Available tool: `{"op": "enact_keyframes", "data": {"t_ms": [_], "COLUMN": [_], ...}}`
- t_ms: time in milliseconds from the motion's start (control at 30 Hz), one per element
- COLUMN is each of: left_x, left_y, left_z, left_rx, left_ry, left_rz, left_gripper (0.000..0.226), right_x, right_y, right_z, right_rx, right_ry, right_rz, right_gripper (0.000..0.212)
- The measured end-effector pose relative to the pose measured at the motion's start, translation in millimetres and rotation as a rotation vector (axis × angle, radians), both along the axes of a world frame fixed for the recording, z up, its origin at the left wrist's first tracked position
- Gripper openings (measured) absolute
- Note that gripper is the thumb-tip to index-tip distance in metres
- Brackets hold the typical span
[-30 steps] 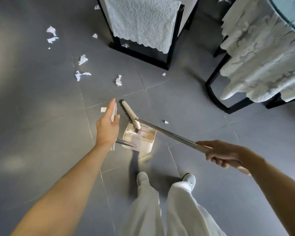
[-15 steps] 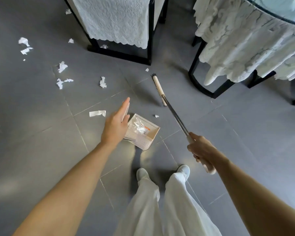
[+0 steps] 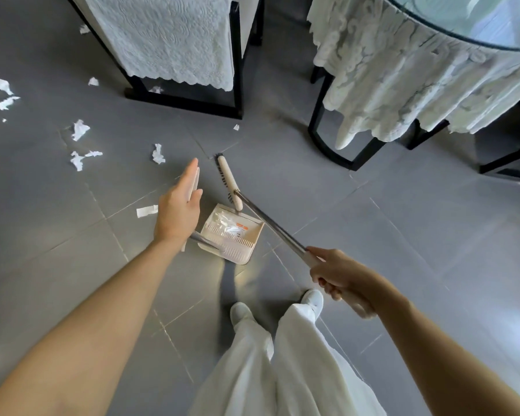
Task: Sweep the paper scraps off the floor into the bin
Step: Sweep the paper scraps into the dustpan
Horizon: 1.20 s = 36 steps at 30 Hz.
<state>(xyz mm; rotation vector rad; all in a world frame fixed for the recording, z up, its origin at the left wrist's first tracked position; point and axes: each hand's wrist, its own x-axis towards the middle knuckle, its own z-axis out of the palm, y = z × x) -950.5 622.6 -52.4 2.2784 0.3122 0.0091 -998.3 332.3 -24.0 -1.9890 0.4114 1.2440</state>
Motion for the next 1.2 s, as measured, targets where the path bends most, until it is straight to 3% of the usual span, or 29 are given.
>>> {"op": "enact_keyframes", "data": {"t_ms": [300, 533, 767, 1033, 1200], "left_x": [64.6, 148.2, 178.1, 142.9, 89.2], "left_y": [32.2, 45.1, 68.5, 86.1, 105.7], "left_z": [12.8, 19.4, 19.0, 35.0, 38.5], "left_rx": [0.004, -0.002, -0.101, -0.245, -0.241], "left_ry": [-0.053, -0.048, 0.013, 0.02, 0.027], "left_rz": [0.12, 0.21, 0.344, 0.492, 0.541], "left_gripper": [0.057, 0.056, 0.058, 0.05, 0.058], "right_x": [127.2, 275.9, 385.8, 372.5, 317.4], "right_y": [23.5, 43.6, 75.5, 122.5, 165.5], "right_z": [-2.9, -31.5, -69.5, -83.5, -60.7], "right_rx": [-0.033, -0.205, -0.28, -0.183, -0.03], "right_ry": [-0.18, -0.298, -0.341, -0.242, -0.127], "right_rz": [-0.003, 0.22, 0.427, 0.682, 0.535], "right_gripper": [0.048, 0.033, 0.033, 0.018, 0.024]}}
